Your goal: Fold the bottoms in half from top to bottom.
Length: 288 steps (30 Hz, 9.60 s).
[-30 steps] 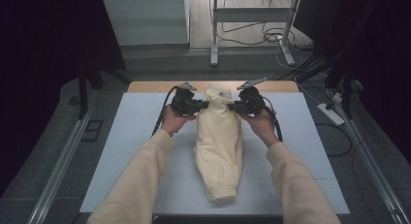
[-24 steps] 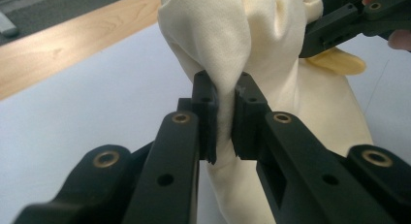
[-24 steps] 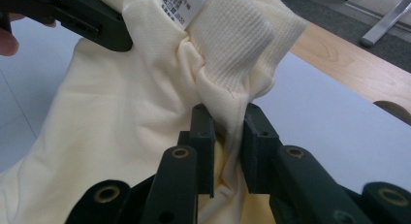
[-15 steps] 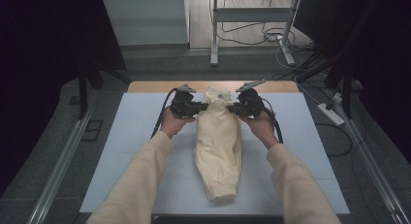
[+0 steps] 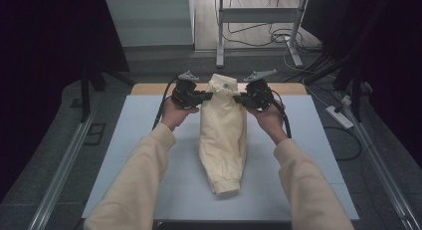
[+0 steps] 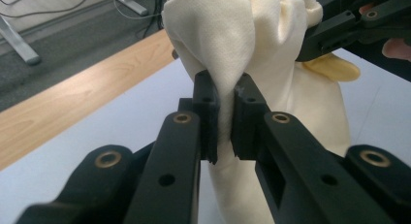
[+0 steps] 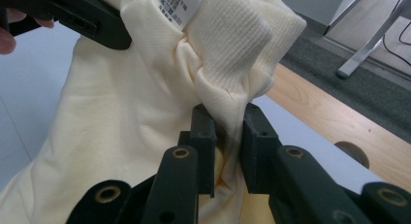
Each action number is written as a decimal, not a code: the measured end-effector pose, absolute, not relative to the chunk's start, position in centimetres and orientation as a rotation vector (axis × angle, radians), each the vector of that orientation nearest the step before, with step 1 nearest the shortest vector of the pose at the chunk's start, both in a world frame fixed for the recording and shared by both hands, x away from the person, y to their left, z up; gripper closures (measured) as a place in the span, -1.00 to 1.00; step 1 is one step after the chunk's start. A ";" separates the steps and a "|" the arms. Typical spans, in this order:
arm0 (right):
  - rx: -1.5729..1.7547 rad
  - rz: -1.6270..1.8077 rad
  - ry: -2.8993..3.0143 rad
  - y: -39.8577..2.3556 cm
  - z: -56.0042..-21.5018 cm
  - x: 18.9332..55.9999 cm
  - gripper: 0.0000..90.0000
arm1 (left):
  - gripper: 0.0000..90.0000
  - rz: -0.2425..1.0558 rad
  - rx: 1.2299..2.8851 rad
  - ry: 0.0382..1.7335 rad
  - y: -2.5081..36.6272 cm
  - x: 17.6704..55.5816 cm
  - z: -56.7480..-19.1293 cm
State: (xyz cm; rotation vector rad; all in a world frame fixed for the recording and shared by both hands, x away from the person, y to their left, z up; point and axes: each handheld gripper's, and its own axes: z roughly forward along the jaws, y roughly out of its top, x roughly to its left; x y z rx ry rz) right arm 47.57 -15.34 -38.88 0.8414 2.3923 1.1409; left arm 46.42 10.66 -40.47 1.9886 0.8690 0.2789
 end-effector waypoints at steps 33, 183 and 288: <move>0.830 1.129 2.320 -15.1 -37.8 48.8 0.73 | 0.84 0.351 1.988 0.844 10.6 47.9 -38.7; 0.769 1.108 2.517 -16.2 -49.2 39.6 0.68 | 0.74 0.170 2.097 0.788 10.6 38.4 -50.5; 0.695 1.081 2.744 -14.7 -49.0 35.1 0.99 | -0.24 0.262 2.041 0.914 13.9 34.7 -48.4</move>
